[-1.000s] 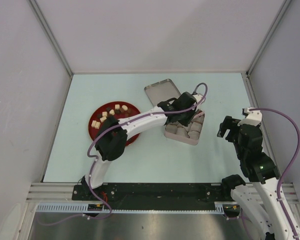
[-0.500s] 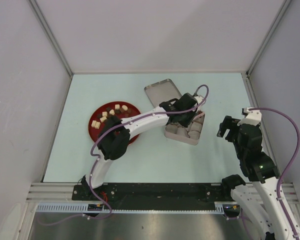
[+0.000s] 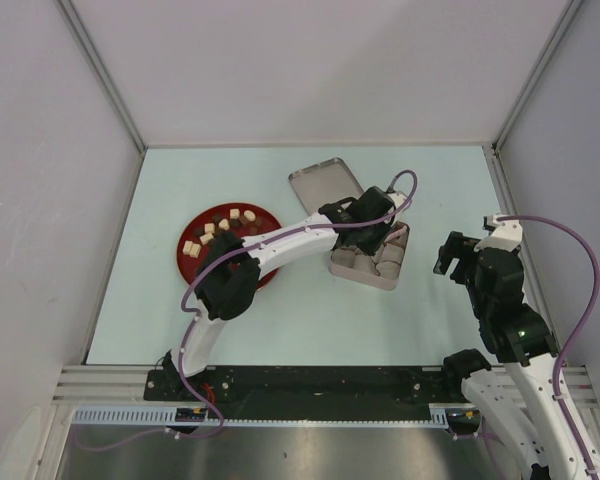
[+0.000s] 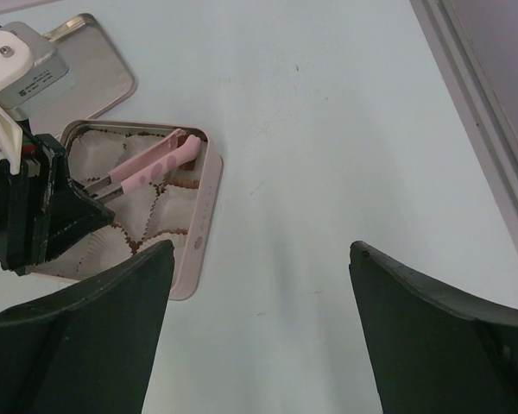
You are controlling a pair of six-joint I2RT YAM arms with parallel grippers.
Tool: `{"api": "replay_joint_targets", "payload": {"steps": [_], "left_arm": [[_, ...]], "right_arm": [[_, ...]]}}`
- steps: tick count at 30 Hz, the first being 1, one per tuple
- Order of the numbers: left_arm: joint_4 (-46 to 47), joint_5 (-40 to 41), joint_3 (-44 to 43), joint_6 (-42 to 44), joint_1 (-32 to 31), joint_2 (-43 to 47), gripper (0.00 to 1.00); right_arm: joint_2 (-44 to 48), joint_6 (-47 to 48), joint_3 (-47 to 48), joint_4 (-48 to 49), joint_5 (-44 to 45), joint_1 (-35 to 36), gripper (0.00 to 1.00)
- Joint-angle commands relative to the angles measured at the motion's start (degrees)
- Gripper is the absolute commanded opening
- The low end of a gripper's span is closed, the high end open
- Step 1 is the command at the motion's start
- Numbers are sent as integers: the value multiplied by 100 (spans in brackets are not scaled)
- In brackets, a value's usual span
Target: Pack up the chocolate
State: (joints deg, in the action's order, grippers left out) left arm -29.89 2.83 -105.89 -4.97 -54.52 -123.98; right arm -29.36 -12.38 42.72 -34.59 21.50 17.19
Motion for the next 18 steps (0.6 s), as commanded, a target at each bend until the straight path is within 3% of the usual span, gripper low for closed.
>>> {"api": "replay_joint_targets", "payload": {"steps": [1,18], "left_arm": [[176,42,-37,-13,-32,313,20],[115,16,-46,-39,-32,252,29]], "right_arm": [[1,-1,-9,242,-49,21,87],[-8,-1,-27,251,-84,21,87]]}}
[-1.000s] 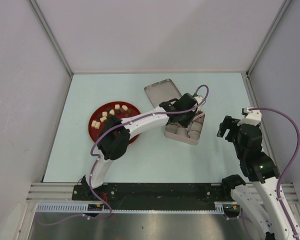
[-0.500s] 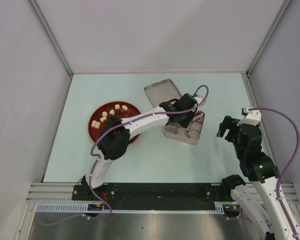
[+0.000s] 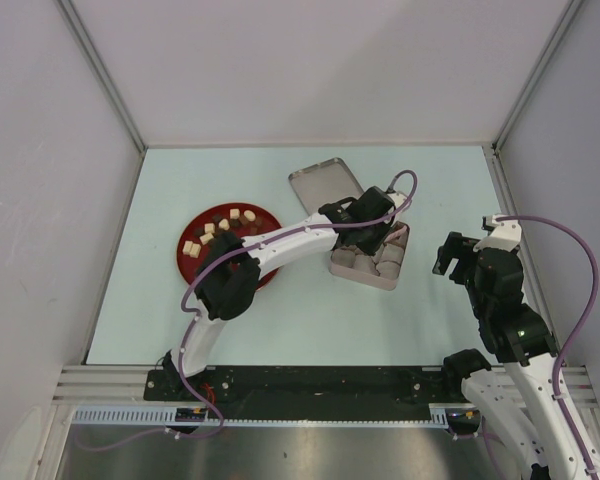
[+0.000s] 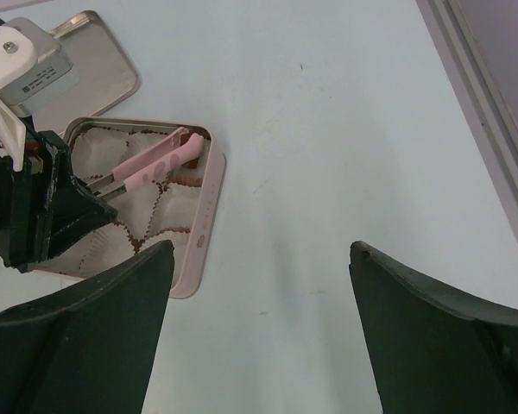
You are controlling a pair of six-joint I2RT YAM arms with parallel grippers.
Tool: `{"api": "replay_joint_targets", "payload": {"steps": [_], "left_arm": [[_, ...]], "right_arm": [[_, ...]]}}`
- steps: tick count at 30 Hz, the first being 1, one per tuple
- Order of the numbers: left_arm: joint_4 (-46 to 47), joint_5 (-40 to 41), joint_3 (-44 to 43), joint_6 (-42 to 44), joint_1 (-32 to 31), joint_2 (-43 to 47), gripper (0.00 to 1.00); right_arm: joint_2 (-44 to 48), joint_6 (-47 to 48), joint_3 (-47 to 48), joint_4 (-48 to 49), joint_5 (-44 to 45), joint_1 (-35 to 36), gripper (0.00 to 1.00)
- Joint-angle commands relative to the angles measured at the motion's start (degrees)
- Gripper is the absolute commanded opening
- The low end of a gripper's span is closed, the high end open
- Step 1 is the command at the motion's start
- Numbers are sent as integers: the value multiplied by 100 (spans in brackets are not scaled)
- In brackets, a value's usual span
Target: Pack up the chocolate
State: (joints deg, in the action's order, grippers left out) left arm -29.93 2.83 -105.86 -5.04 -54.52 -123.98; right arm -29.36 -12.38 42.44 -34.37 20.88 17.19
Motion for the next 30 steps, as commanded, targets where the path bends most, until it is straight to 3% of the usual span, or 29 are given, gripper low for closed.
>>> {"api": "replay_joint_targets", "payload": {"steps": [1,10,22,30], "left_arm": [[119,16,-48,-24,-32,252,29],[146,-19,-57,-50,-32,261,36],[190,-37,-57,-120,-32,462,34],[198,367,145,-182,-23,1156,33]], "right_arm": [[-8,-10,2,229,-23,21,87],[-8,-1,2,238,-32,21,87],[-8,-1,2,238,-41,30,87],[36,16,2,238,-23,30,87]]}}
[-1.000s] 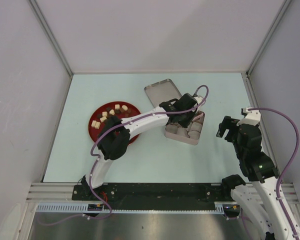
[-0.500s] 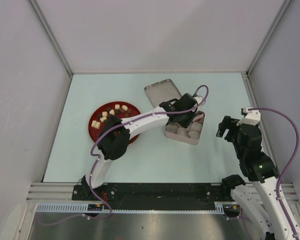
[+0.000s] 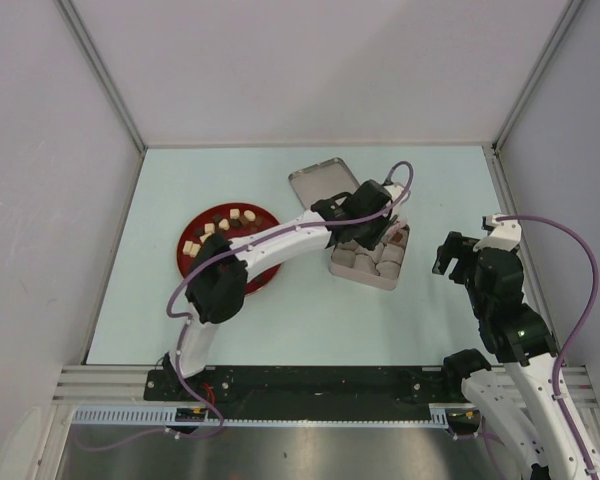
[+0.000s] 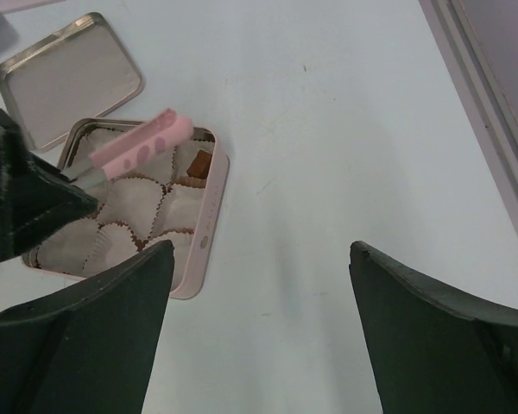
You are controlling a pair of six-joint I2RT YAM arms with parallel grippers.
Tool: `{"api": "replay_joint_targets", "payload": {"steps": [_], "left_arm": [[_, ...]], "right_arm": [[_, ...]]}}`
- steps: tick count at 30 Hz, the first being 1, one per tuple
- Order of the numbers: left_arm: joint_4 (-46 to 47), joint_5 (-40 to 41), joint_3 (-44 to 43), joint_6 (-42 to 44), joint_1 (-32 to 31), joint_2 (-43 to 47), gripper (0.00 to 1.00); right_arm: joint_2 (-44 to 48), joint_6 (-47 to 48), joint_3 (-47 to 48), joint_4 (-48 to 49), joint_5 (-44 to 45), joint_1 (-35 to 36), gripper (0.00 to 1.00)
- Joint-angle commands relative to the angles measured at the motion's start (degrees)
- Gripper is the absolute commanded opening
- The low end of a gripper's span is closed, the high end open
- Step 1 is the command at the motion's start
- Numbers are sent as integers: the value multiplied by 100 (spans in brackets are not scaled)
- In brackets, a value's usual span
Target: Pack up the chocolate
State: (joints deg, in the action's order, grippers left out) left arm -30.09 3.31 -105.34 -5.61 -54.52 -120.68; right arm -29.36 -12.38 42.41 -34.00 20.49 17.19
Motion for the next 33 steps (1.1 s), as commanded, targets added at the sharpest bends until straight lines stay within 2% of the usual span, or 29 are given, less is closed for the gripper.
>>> {"api": "replay_joint_targets", "payload": {"steps": [1,6,10,21,25,33], "left_arm": [[170,450,171,-142,-6,984,33],[82,846,636,-406,64,1564,33],[-41,1110,1408,-713,275,2215,33],[-1244,1918,3247,-1750,908,4077,33],[-1850,2103,3757,-2014,1171,4534,33],[-2194,2007,4390,-2094,1655,4905,34]], "right_arm": [[45,8,4,192,16,30,87],[80,17,4,183,16,39,87],[80,43,4,201,-19,39,87],[45,52,4,201,-133,144,87],[62,43,4,201,-72,197,87],[71,52,4,209,-80,250,87]]}}
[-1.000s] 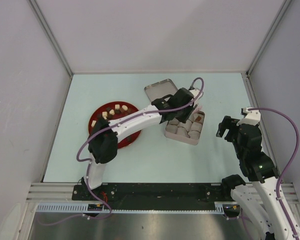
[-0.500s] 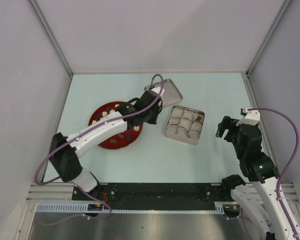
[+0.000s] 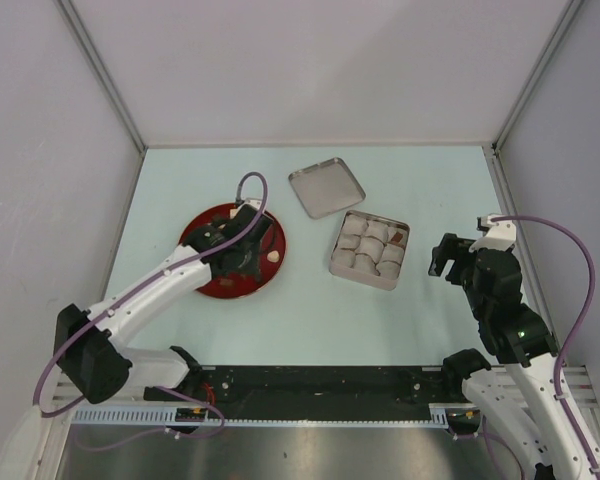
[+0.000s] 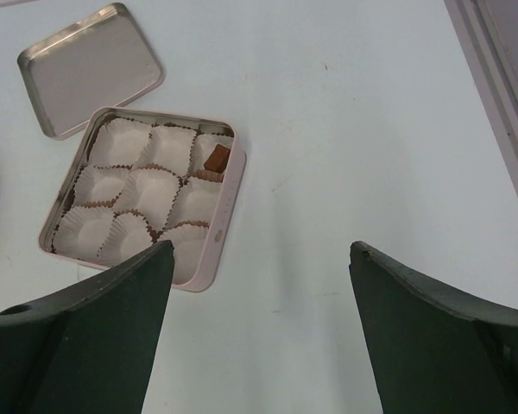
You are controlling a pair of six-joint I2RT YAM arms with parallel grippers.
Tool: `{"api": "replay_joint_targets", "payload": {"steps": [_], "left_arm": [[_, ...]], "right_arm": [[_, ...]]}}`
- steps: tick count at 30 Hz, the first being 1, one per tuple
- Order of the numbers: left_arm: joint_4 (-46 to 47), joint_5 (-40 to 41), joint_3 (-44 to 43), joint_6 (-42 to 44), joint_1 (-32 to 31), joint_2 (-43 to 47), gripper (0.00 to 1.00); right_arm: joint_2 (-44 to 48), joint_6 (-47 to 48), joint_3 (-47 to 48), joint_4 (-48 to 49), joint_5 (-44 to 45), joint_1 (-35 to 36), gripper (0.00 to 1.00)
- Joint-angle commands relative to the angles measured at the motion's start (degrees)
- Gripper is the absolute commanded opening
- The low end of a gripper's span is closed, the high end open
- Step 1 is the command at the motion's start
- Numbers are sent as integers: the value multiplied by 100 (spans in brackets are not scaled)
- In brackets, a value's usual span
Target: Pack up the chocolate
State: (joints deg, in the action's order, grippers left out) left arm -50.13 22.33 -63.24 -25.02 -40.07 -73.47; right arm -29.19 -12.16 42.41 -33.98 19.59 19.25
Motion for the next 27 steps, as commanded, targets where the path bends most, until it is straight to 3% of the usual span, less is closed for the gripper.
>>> {"api": "replay_joint_targets", "payload": {"steps": [1,9,27], "left_arm": [[-190,114,198,-127,289,175,34],[134,-53,243,76,738,-131,35],[680,-255,102,243,870,-853,36]], "right_arm": [[54,30,4,216,27,62,87],[62,21,4,199,62,53,87],[80,12,12,198,124,53,87]]}}
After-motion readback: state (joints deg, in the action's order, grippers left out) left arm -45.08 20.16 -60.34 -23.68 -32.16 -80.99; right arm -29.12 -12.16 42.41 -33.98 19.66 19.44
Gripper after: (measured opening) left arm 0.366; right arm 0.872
